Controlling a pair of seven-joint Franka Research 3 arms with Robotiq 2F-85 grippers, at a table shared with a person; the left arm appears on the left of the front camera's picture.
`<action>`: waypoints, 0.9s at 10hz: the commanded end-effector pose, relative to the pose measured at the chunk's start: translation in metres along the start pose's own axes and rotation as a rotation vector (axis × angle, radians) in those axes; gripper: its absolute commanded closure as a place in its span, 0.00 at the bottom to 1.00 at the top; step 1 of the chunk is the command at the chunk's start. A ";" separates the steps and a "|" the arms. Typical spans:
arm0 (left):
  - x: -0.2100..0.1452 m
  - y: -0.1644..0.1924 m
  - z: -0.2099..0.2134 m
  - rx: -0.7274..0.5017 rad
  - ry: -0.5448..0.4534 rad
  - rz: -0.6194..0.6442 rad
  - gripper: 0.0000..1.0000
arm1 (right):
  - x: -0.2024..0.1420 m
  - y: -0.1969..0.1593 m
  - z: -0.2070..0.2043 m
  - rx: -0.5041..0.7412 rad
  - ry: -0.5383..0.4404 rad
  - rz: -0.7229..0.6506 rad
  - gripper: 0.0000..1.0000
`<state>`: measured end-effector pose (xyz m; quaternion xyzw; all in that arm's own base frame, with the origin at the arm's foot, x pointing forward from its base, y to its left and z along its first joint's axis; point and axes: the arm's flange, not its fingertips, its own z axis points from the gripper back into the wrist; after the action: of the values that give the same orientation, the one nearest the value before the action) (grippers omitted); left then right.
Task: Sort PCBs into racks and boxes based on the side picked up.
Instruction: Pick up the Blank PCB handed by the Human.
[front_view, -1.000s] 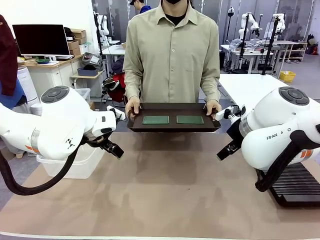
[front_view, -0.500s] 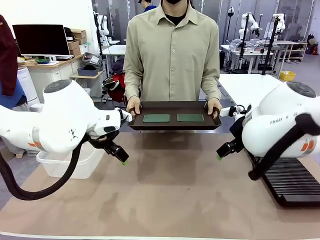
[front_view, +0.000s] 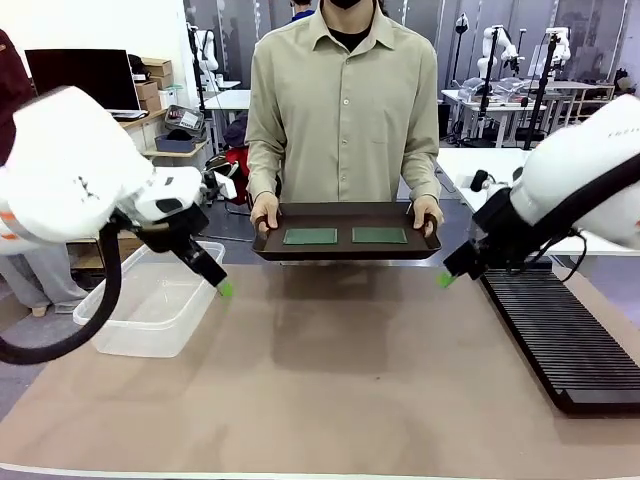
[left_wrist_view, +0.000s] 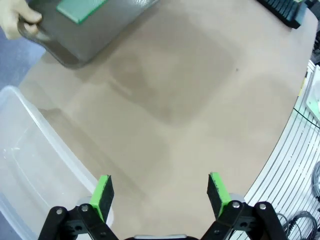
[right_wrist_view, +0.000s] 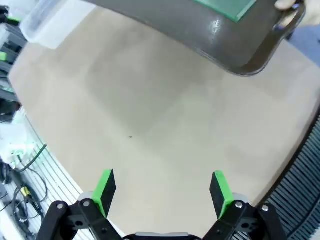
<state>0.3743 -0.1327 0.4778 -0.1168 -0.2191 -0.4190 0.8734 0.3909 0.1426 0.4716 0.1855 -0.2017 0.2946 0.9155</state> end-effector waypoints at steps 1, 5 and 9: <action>0.010 0.016 0.025 -0.004 -0.018 -0.055 0.00 | 0.021 -0.003 0.037 0.003 0.025 0.051 0.00; 0.025 0.037 0.086 -0.012 -0.127 -0.089 0.00 | 0.046 -0.015 0.109 -0.014 -0.041 0.078 0.00; 0.031 0.033 0.093 0.021 -0.116 -0.082 0.00 | 0.049 -0.019 0.128 -0.030 -0.072 0.055 0.00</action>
<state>0.3901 -0.0923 0.5815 -0.1182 -0.2836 -0.4428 0.8423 0.4054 0.0865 0.5987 0.1665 -0.2626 0.3038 0.9006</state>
